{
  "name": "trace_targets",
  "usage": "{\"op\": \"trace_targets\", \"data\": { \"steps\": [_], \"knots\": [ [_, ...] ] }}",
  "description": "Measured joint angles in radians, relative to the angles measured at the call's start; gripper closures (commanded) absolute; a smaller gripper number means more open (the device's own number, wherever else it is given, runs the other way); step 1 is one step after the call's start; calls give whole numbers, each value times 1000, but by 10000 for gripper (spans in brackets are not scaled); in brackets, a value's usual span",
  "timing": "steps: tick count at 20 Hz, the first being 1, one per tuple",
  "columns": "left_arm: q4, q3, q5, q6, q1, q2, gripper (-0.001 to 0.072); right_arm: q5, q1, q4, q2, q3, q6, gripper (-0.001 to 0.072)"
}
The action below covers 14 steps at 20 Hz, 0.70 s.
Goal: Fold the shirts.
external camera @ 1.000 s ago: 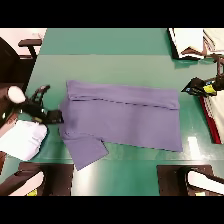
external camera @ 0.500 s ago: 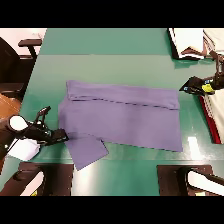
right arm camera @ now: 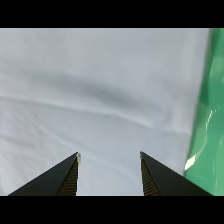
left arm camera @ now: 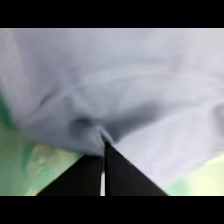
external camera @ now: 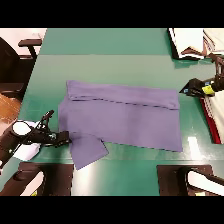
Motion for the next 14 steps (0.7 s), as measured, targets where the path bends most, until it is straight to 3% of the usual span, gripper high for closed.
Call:
{"op": "trace_targets", "data": {
  "steps": [2, 4, 5, 11, 12, 14],
  "knots": [
    [-26, 4, -22, 26, 0, 0, 684, 30, -44, -6, 33, -76, -3, 266],
    [-44, 19, -34, 48, 0, 0, 684, 52, -99, -41, 83, -193, -5, 170],
    [-48, 31, -37, 57, 0, 0, 684, 62, -129, -68, 111, -263, -7, 156],
    [-61, 89, -28, 79, 0, 0, 684, 69, -272, -134, 204, -630, -8, 161],
    [-61, 92, -25, 81, 0, 0, 684, 59, -279, -137, 209, -665, -8, 163],
    [-58, 98, -23, 82, 0, 0, 684, 67, -278, -128, 216, -710, -3, 288]
  ]
}}
